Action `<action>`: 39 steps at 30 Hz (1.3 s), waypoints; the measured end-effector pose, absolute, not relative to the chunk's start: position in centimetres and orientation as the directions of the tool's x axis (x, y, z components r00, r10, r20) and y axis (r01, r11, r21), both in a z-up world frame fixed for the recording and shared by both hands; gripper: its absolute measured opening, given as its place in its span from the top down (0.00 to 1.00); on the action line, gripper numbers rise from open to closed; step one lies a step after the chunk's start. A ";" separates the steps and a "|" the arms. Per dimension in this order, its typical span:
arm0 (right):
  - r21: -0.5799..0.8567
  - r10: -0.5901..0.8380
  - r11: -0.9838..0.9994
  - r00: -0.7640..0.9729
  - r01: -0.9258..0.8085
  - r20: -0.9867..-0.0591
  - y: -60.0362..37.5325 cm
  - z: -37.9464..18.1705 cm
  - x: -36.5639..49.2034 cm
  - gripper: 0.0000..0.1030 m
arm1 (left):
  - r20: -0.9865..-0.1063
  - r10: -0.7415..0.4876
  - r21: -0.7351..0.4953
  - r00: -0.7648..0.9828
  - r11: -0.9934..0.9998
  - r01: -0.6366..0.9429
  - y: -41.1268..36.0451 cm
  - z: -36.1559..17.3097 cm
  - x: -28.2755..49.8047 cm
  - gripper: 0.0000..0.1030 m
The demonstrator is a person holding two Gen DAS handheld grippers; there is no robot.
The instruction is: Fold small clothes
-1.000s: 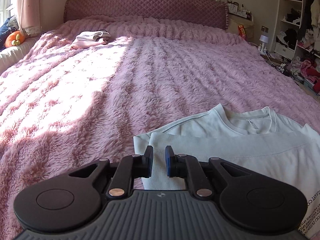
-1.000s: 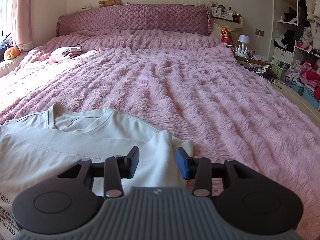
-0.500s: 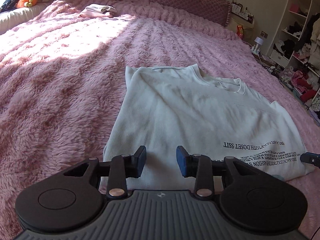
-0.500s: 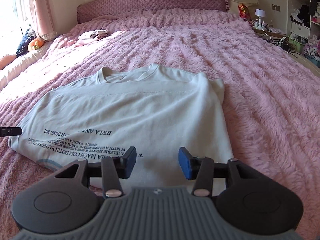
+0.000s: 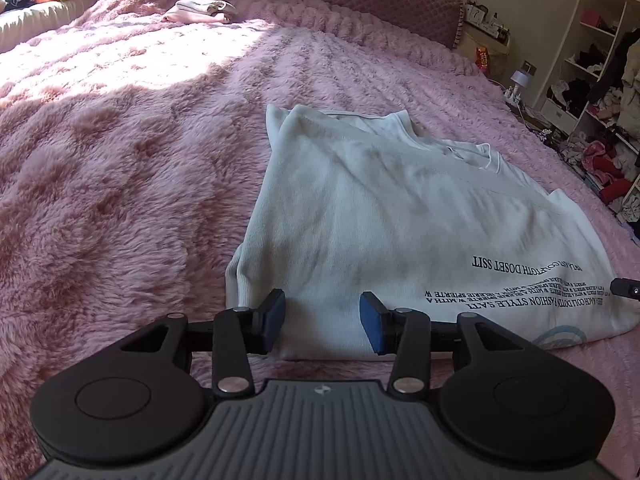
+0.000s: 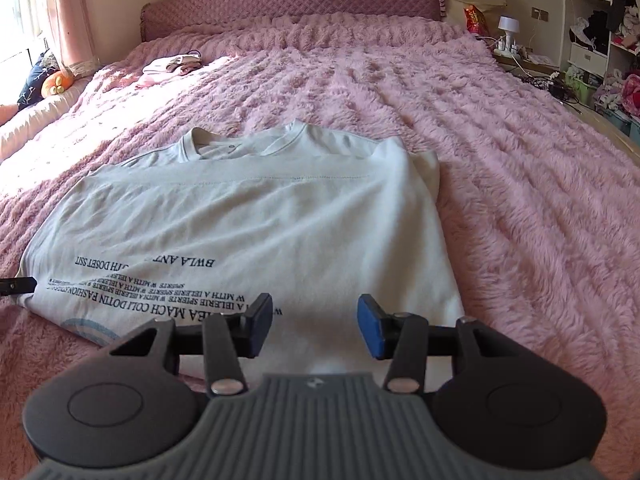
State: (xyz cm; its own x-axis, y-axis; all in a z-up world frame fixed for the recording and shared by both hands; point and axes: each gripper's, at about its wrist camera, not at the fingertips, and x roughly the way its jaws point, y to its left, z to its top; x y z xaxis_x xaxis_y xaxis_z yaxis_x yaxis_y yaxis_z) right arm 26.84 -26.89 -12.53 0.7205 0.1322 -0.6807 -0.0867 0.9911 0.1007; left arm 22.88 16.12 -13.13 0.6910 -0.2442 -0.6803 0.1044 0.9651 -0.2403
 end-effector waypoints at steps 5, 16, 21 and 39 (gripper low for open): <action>0.037 0.164 0.982 0.746 -0.184 -0.645 -22.1 -10.9 33.9 0.52 | -0.676 -0.260 -0.263 0.689 0.959 0.104 15.6 -13.0 22.6 0.31; -0.092 0.031 0.988 0.742 -0.124 -0.670 -14.3 -12.7 53.3 0.49 | -0.651 -0.282 -0.327 0.705 0.942 0.075 16.1 -13.7 22.4 0.24; -0.249 -0.088 0.959 0.697 -0.134 -0.712 -12.3 -16.0 57.4 0.47 | -0.652 -0.291 -0.337 0.700 0.938 0.077 16.1 -13.7 22.5 0.22; -0.212 0.043 0.935 0.686 -0.283 -0.726 -13.6 -15.1 35.0 0.46 | -0.683 -0.203 -0.325 0.702 0.945 -0.044 16.2 -10.7 20.1 0.27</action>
